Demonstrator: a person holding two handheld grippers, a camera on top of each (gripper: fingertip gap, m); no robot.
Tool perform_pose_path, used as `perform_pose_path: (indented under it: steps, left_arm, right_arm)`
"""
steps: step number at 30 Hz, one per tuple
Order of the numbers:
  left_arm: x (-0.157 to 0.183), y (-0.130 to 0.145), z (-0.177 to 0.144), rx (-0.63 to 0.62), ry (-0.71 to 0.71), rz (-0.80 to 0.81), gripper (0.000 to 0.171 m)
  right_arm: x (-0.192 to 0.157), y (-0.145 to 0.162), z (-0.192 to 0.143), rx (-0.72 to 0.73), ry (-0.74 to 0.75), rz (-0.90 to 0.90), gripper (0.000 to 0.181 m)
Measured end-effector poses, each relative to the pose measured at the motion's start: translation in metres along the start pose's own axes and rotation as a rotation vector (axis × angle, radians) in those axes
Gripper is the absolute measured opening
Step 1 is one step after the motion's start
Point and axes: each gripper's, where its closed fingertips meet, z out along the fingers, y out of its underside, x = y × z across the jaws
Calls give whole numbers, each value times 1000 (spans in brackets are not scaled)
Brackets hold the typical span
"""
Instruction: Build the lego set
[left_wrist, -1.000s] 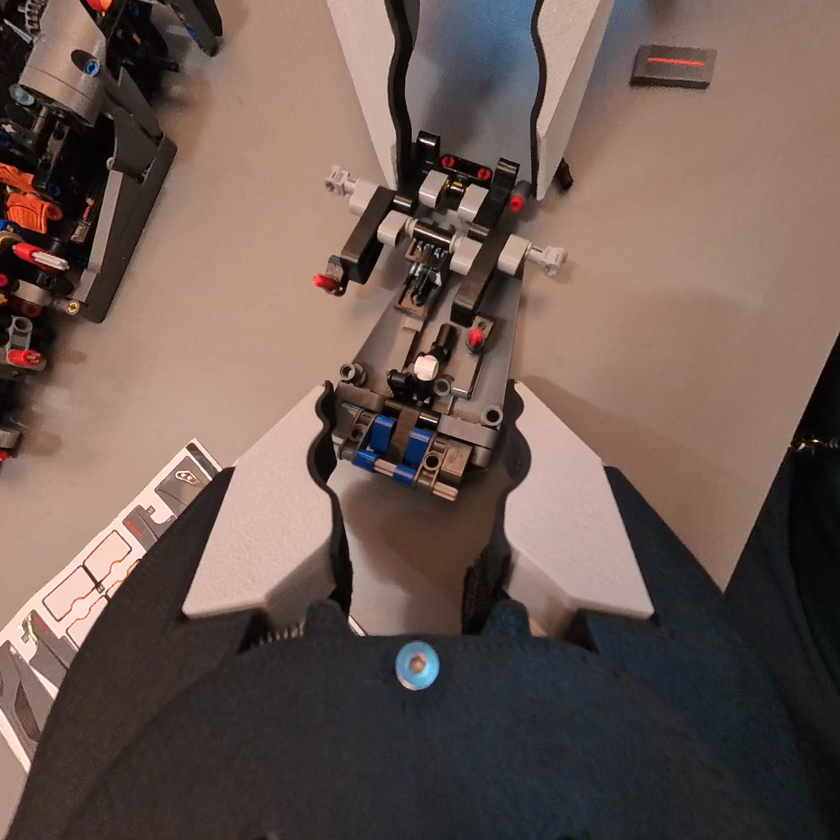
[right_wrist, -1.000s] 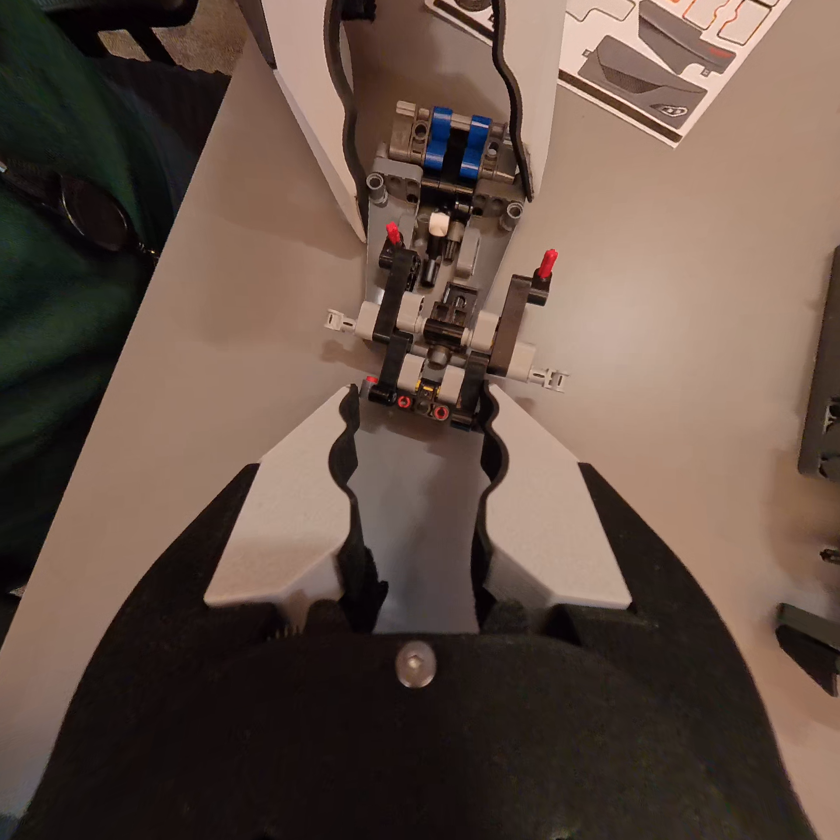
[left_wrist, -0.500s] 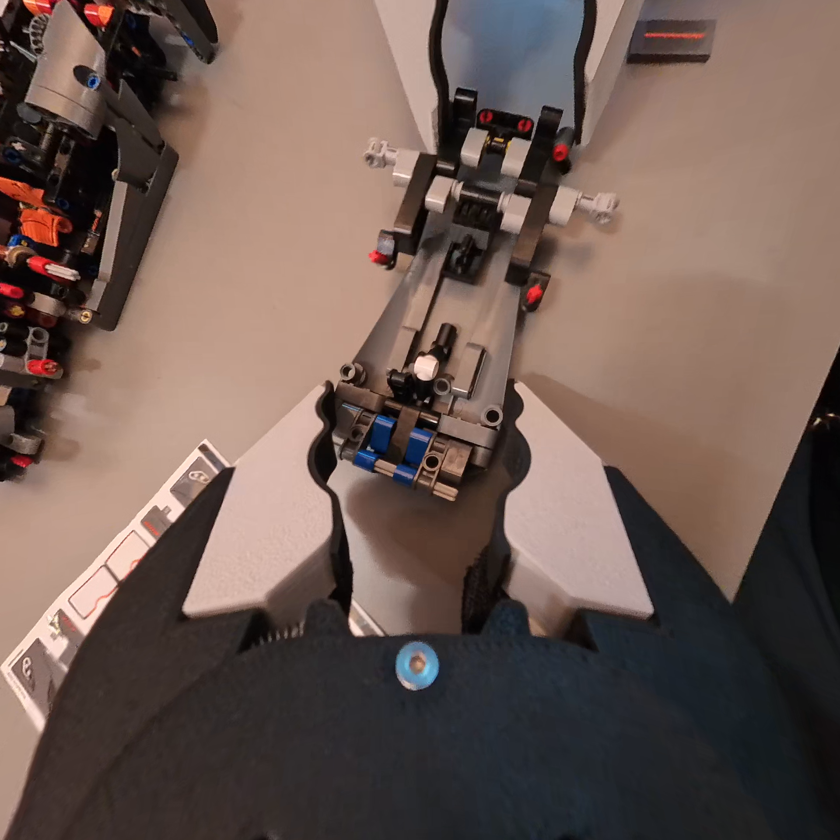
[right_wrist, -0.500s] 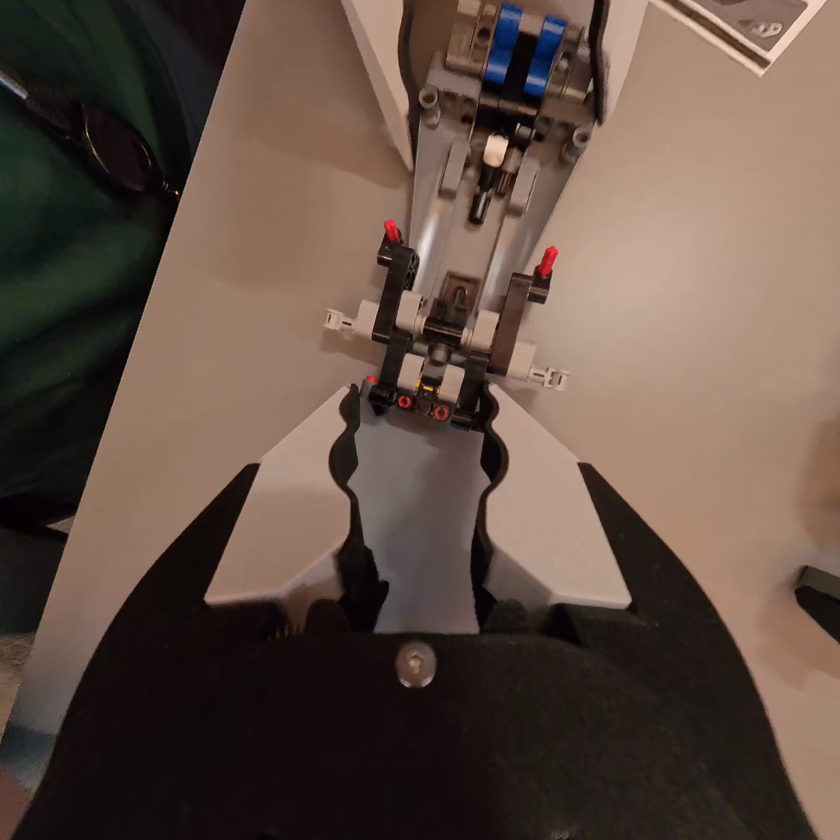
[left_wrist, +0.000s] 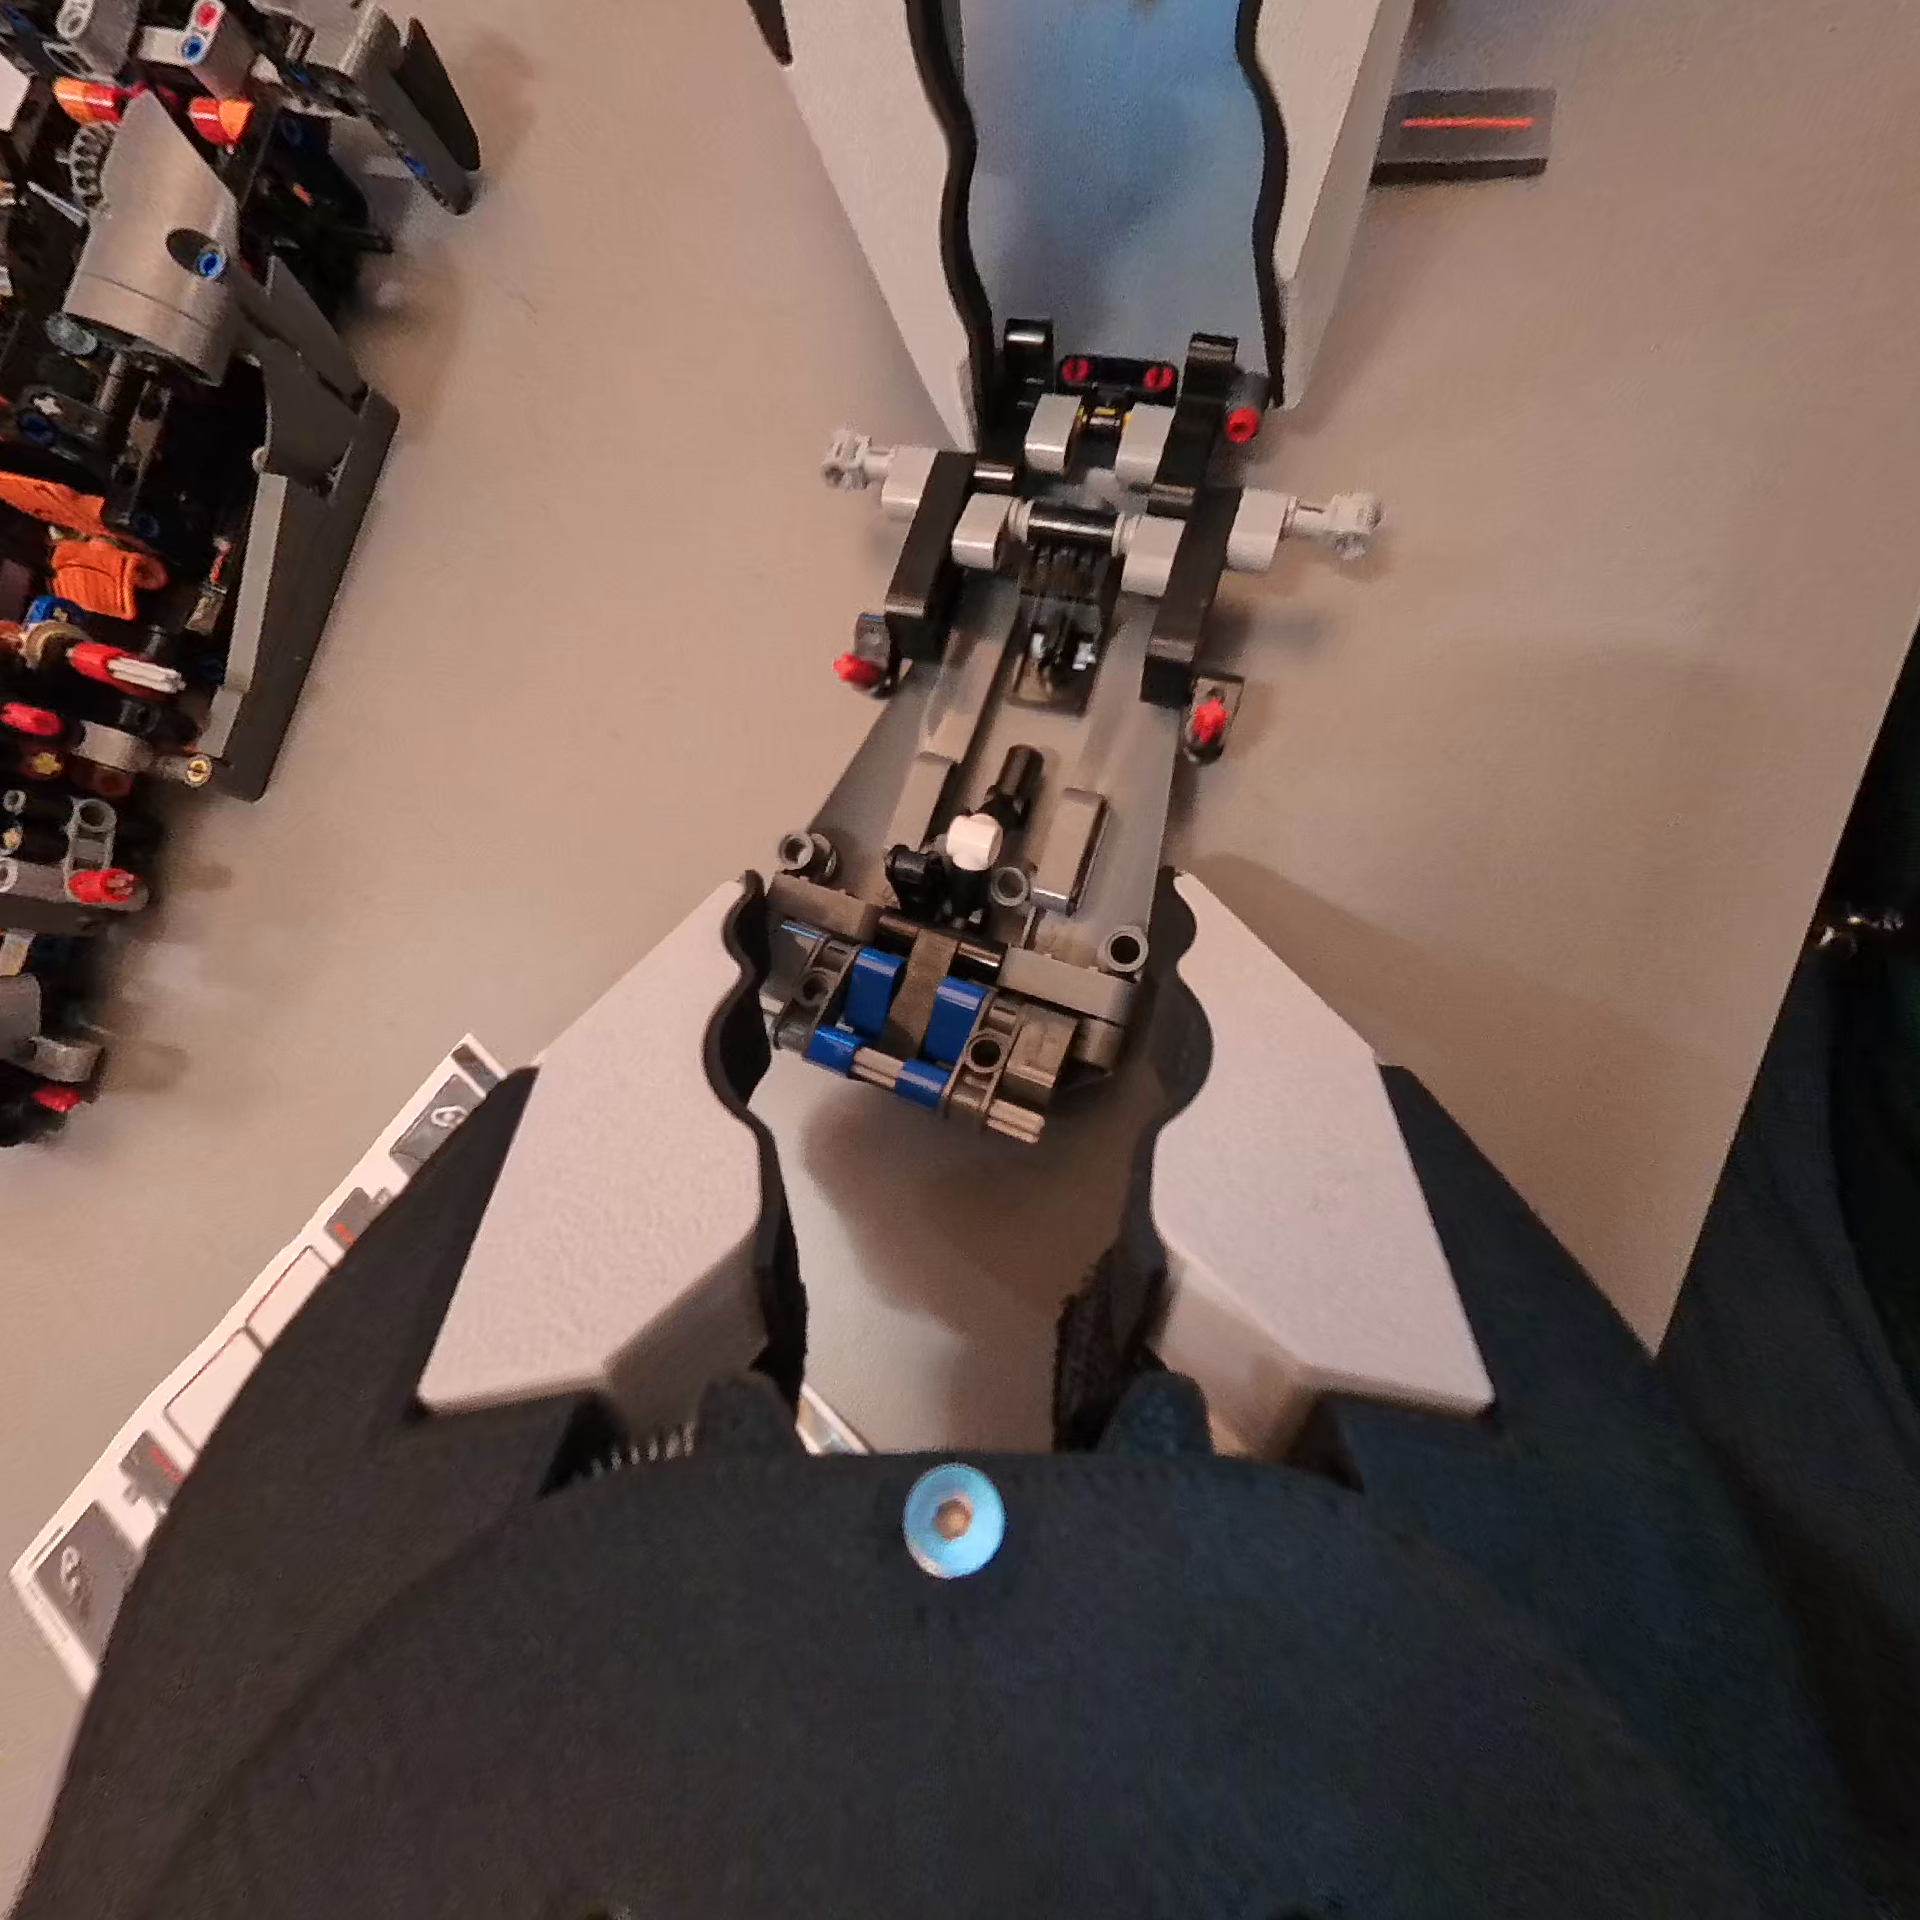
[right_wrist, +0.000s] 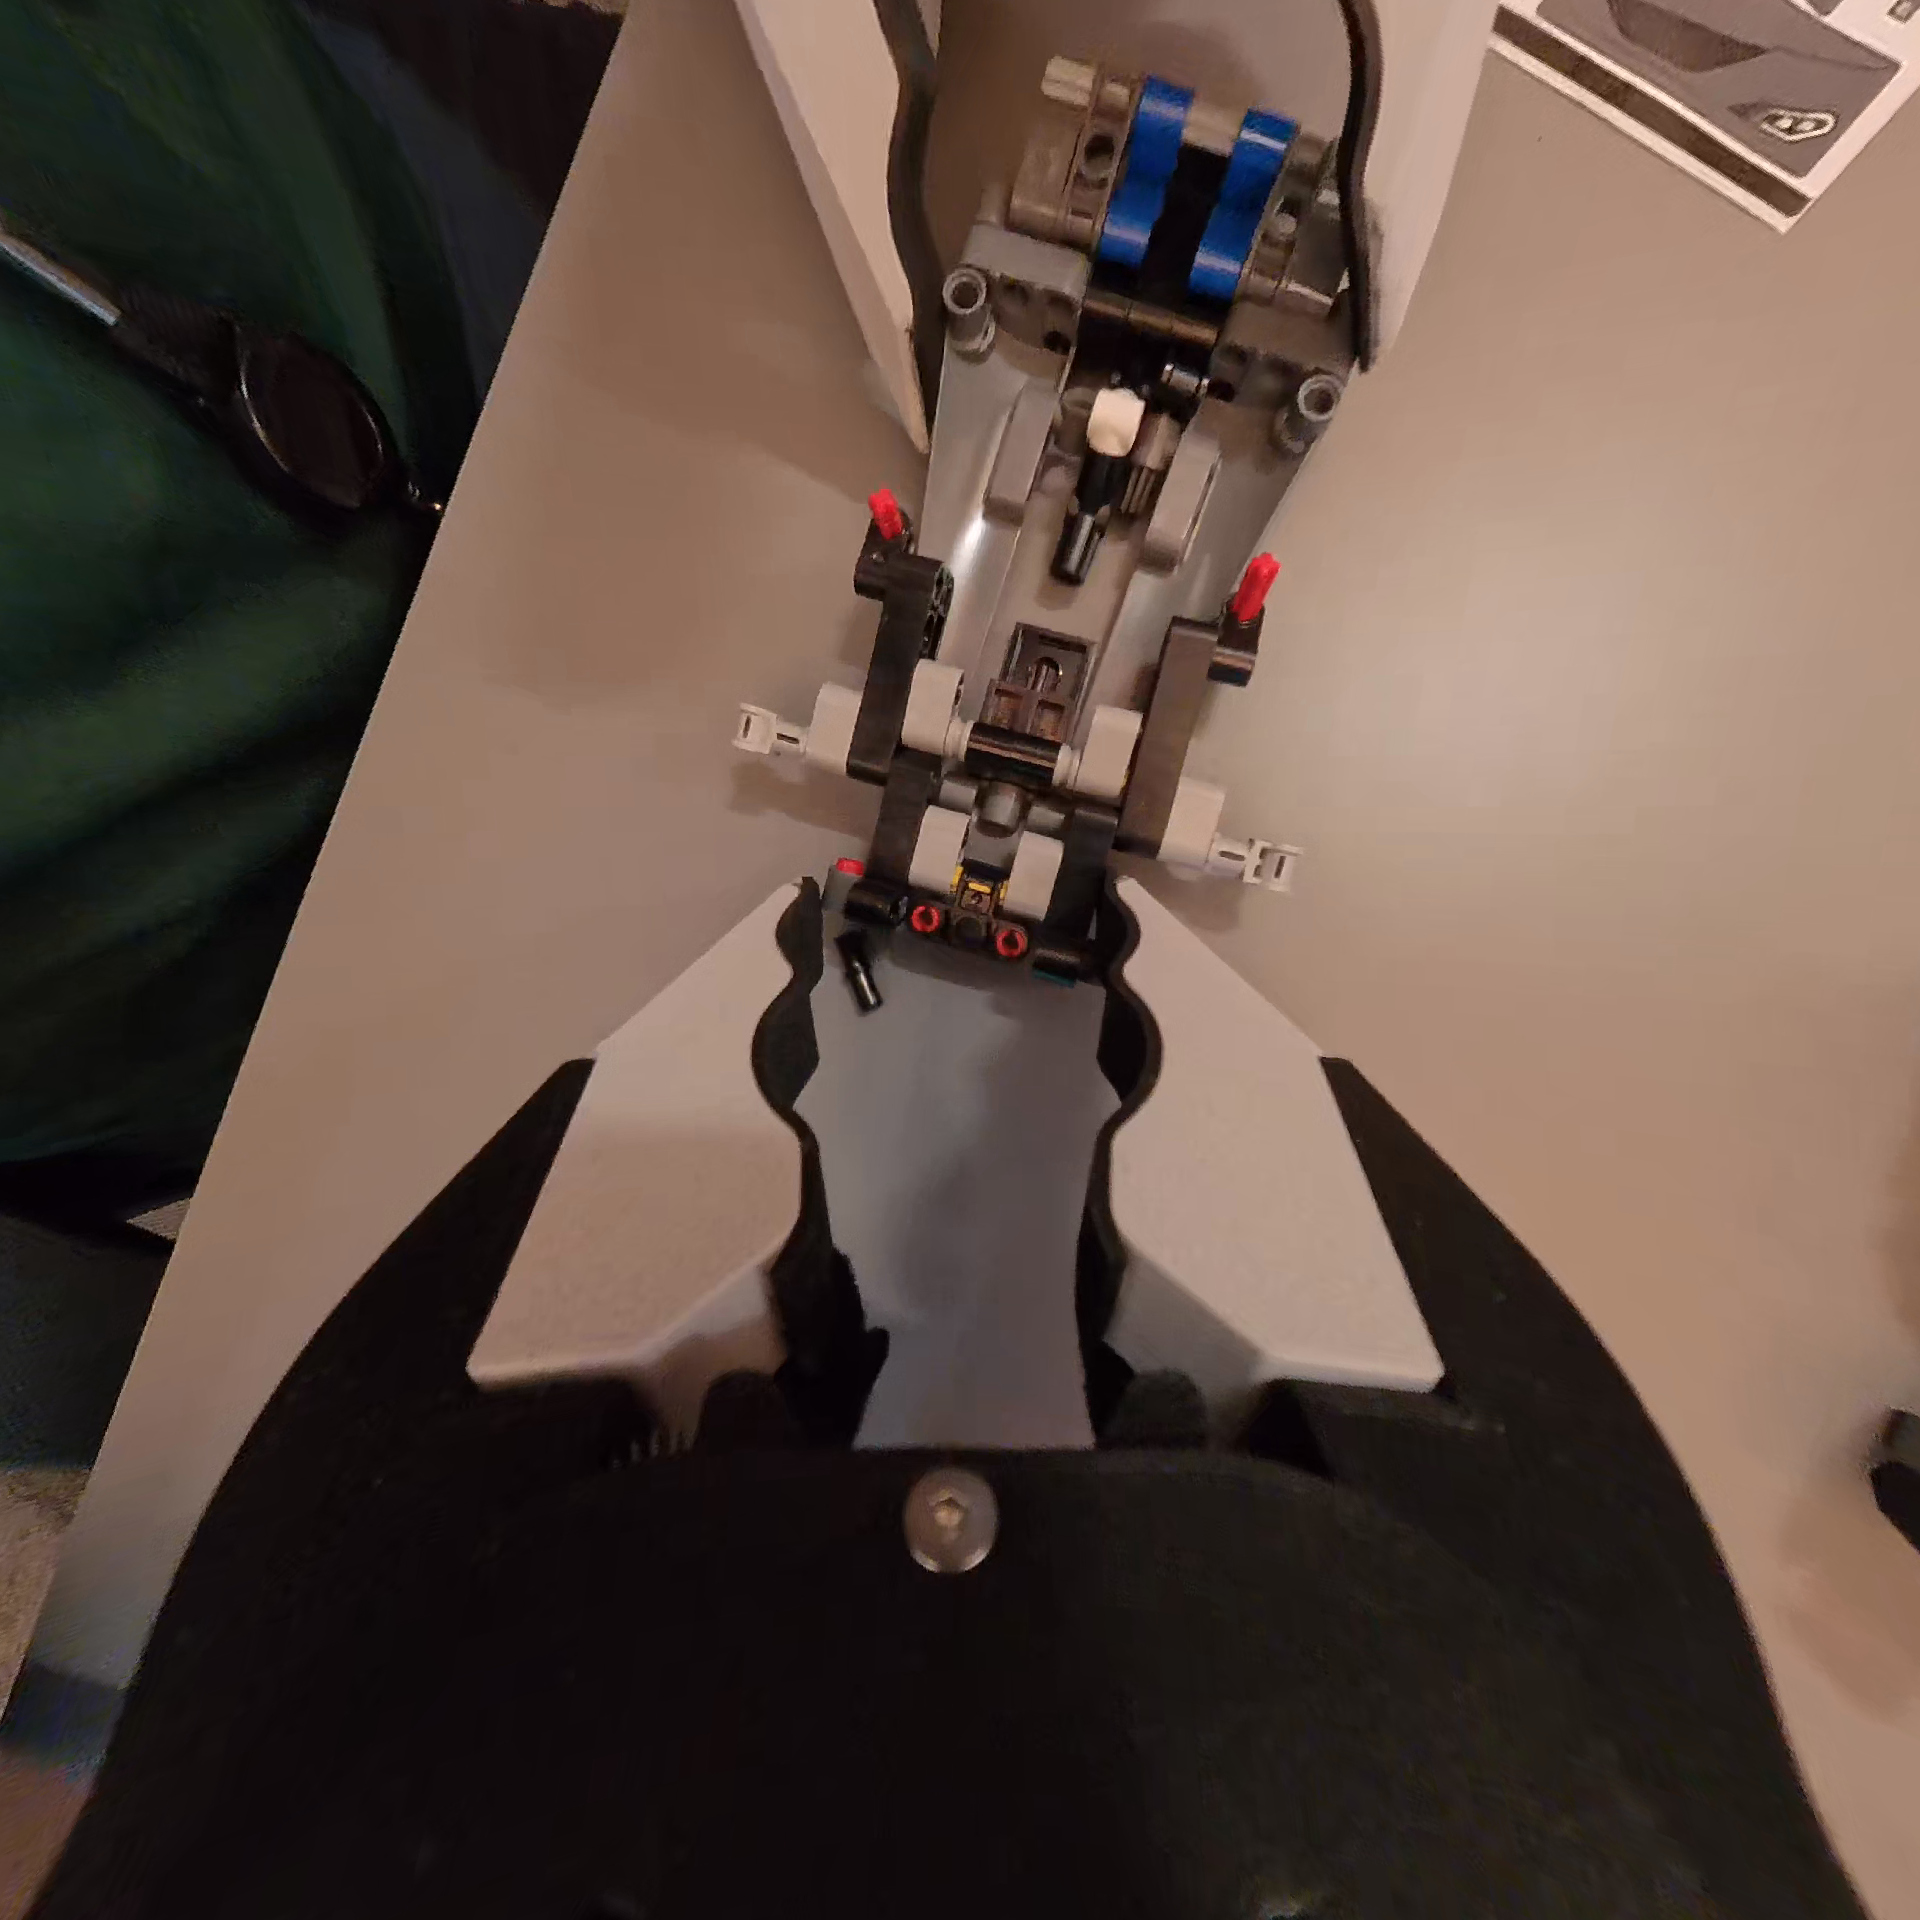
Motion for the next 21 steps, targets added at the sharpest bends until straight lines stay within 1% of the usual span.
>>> perform_pose_path:
  steps: [9,11,13,15,18,21]
  left_arm:
    - [2,-4,5,-3,1,-14,69]
    - [5,-11,1,44,26,-15,44]
    - [4,-14,1,53,14,-1,39]
    - [5,-9,4,11,11,28,45]
    - [5,-9,3,19,24,16,50]
    - [-1,-8,-5,33,18,15,51]
  right_arm:
    - [-1,-6,4,14,-3,24,51]
    - [1,-5,2,9,2,40,51]
    - [2,0,1,-25,9,32,51]
    - [1,-1,3,-38,15,17,51]
    - [1,-1,4,-39,18,20,51]
    - [2,-1,2,-21,21,39,51]
